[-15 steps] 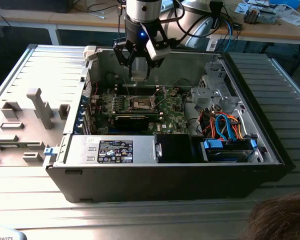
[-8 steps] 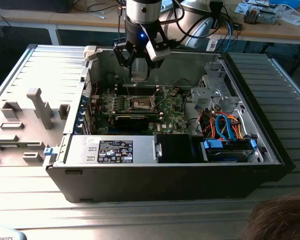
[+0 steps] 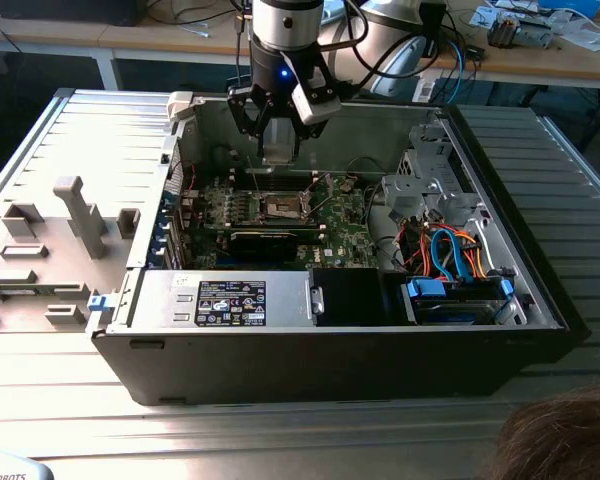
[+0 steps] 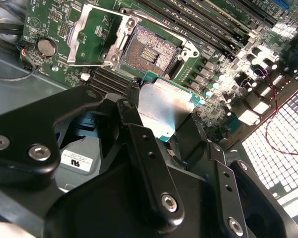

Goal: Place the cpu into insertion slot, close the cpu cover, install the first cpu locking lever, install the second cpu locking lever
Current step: 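Place the cpu into insertion slot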

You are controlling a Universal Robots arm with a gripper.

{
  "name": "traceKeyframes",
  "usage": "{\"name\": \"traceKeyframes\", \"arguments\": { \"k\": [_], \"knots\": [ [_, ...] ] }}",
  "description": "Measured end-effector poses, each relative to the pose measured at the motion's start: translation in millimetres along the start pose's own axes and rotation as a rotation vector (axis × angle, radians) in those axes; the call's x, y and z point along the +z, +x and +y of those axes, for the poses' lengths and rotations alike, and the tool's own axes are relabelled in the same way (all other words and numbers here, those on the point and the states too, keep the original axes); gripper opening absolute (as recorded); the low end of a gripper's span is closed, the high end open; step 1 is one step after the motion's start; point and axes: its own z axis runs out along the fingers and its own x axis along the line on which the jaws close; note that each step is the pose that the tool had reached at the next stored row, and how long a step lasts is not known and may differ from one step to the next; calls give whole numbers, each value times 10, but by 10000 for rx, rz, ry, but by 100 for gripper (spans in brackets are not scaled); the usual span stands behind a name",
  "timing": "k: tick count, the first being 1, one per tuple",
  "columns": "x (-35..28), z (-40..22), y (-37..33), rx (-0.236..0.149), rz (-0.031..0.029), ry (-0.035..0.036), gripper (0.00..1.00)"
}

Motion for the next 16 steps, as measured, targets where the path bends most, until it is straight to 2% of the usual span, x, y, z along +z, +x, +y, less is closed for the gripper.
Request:
{"name": "traceKeyframes", "arguments": {
  "k": [10,14,16],
  "knots": [
    [33,-3,-1,0,1,0,54],
    [100,-9,-2,0,0,0,54],
    [114,-10,-2,0,0,0,54]
  ]
}}
